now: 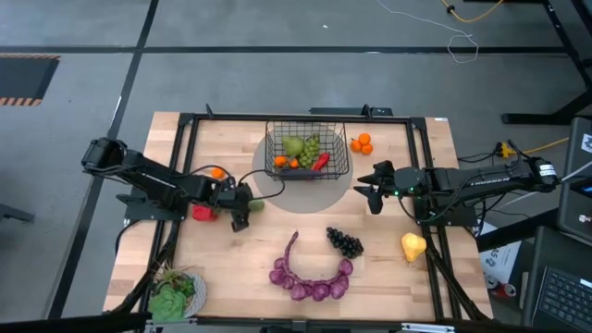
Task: Build produce basket
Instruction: Put the green cucumber into the black wire basket
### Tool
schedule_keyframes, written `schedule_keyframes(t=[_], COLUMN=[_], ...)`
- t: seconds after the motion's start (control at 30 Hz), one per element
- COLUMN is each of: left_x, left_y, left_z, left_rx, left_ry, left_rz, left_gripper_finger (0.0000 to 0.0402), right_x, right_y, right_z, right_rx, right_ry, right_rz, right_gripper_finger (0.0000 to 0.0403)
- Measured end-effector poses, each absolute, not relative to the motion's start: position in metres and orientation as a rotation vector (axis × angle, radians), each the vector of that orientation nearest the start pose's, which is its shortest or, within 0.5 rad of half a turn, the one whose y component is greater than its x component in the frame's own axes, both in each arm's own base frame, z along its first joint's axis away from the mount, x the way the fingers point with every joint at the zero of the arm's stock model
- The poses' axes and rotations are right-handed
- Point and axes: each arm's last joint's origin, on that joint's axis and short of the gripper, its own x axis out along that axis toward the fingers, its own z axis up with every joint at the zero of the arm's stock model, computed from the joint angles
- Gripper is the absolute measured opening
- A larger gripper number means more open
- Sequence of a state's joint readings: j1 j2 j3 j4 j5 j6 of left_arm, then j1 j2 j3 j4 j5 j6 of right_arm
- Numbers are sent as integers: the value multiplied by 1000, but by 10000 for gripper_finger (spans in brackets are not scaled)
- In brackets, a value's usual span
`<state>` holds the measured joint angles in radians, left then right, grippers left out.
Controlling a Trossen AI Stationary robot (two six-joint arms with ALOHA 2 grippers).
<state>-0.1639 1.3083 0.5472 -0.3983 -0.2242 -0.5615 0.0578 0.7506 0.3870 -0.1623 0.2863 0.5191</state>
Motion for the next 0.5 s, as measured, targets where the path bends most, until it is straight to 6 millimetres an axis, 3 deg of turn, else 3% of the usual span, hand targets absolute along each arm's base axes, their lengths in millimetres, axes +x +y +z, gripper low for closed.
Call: schedule_keyframes(t=[0.2,0.5], left_x=[203,200], left_y=[-34,-40], left_z=[142,135], left_rx=[-296,-206], left_ry=[1118,1157], left_rz=[345,303], left_gripper_finger=[206,205], right_x=[160,160], right_y=[1,1], right_z=[205,204], right_rx=[415,413], right_ry=[448,458], right_rz=[-351,-353], right_gripper_finger=[181,181])
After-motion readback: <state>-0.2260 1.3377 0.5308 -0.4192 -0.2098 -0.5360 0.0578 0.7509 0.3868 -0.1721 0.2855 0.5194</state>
